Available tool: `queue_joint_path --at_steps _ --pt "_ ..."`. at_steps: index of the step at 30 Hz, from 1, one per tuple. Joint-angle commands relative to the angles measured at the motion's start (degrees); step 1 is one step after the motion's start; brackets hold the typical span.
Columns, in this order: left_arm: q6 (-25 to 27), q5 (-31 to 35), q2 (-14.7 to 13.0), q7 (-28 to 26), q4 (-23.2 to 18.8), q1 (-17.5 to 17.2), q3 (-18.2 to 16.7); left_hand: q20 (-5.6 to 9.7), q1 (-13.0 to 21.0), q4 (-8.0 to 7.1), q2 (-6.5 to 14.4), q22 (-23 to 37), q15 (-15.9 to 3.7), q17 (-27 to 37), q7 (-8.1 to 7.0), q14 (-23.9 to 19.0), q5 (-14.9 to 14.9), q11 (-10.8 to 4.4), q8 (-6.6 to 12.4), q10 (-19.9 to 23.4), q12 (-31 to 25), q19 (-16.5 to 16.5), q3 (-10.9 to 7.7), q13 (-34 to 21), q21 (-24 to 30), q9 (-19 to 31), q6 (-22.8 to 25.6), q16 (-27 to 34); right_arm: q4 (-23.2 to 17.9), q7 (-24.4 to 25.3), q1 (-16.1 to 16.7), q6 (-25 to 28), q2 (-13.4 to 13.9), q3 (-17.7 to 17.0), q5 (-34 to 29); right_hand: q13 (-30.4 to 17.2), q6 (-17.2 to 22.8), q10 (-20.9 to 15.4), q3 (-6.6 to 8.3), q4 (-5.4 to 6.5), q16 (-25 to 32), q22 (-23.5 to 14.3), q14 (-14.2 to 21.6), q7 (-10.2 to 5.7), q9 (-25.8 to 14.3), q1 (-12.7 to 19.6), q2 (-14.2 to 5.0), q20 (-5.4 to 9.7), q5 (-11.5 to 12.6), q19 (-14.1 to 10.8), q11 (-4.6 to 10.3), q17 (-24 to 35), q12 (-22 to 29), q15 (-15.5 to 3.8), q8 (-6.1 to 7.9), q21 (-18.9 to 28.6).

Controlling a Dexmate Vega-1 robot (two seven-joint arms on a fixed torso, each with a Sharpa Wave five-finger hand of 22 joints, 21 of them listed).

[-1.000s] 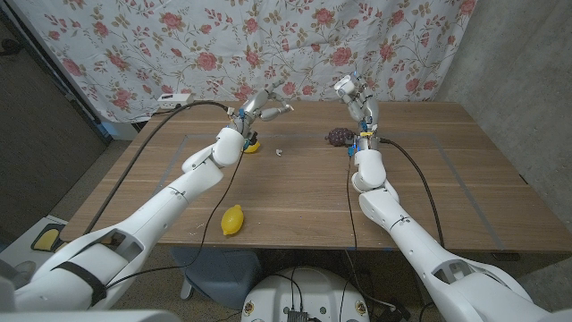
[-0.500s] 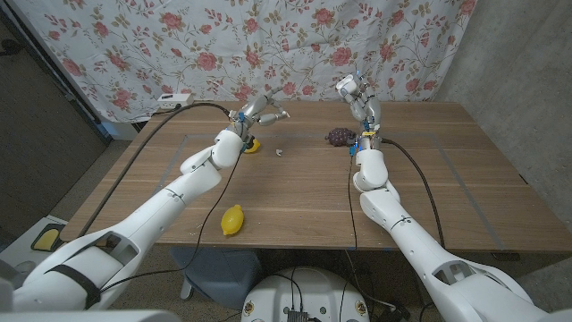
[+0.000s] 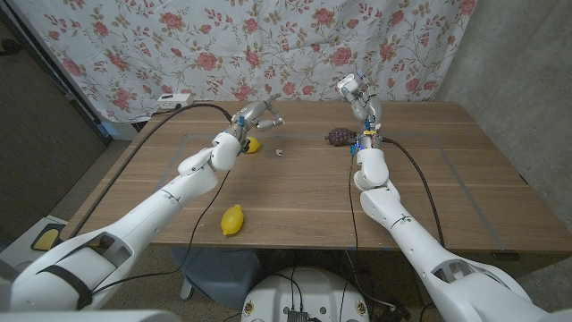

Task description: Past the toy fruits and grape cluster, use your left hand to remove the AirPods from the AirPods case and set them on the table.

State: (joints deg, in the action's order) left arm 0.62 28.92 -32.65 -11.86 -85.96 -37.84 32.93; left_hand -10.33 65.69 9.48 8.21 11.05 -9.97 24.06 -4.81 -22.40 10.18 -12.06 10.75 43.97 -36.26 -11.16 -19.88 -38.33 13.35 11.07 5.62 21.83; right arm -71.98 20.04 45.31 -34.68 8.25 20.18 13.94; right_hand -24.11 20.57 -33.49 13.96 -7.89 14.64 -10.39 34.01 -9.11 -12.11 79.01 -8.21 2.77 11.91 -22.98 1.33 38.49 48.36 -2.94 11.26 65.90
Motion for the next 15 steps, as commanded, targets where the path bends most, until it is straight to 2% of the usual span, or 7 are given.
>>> queue_joint_path --at_steps 1,8,15 --pt "1.18 4.04 -1.01 1.27 1.65 0.91 1.44 -0.13 0.31 -0.27 0.25 0.26 -0.65 0.06 -0.04 -0.59 0.41 -0.52 -0.04 0.10 -0.63 -0.10 0.07 -0.26 0.22 0.08 -0.24 -0.18 0.33 -0.29 -0.15 -0.22 -0.45 -0.40 0.46 -0.61 0.31 -5.34 0.14 -0.17 -0.01 -0.11 -0.02 0.18 -0.12 1.13 -1.48 9.62 0.25 0.21 5.41 0.15 4.23 -10.63 0.19 0.40" --pt "2.71 3.53 -0.51 3.34 3.66 1.55 2.04 -0.13 0.32 -0.30 0.23 0.25 -0.96 0.06 -0.10 -0.86 0.43 -0.52 -0.12 0.02 -0.66 -0.09 0.10 -0.22 0.22 0.08 -0.53 -0.18 0.55 -0.42 -0.24 -0.35 -0.70 -0.47 0.61 -0.63 0.30 -5.33 0.14 -0.17 -0.02 -0.11 -0.04 0.21 -0.12 1.11 -1.48 9.62 0.28 0.25 5.47 0.13 4.28 -10.63 0.19 0.49" --pt "3.21 7.10 -1.78 3.76 4.20 2.72 4.14 -0.03 0.40 -0.28 0.22 0.25 -0.99 -0.04 -0.13 -0.99 0.47 -0.50 -0.27 0.01 -0.66 -0.27 0.05 -0.06 0.29 0.07 -1.07 -0.33 0.48 -0.35 -0.11 -0.43 -0.77 -0.53 0.45 -0.53 0.57 -5.41 0.14 -0.15 0.00 -0.11 0.02 0.49 -0.12 1.07 -1.48 9.61 0.31 0.30 5.41 0.12 4.31 -10.63 0.28 0.61"
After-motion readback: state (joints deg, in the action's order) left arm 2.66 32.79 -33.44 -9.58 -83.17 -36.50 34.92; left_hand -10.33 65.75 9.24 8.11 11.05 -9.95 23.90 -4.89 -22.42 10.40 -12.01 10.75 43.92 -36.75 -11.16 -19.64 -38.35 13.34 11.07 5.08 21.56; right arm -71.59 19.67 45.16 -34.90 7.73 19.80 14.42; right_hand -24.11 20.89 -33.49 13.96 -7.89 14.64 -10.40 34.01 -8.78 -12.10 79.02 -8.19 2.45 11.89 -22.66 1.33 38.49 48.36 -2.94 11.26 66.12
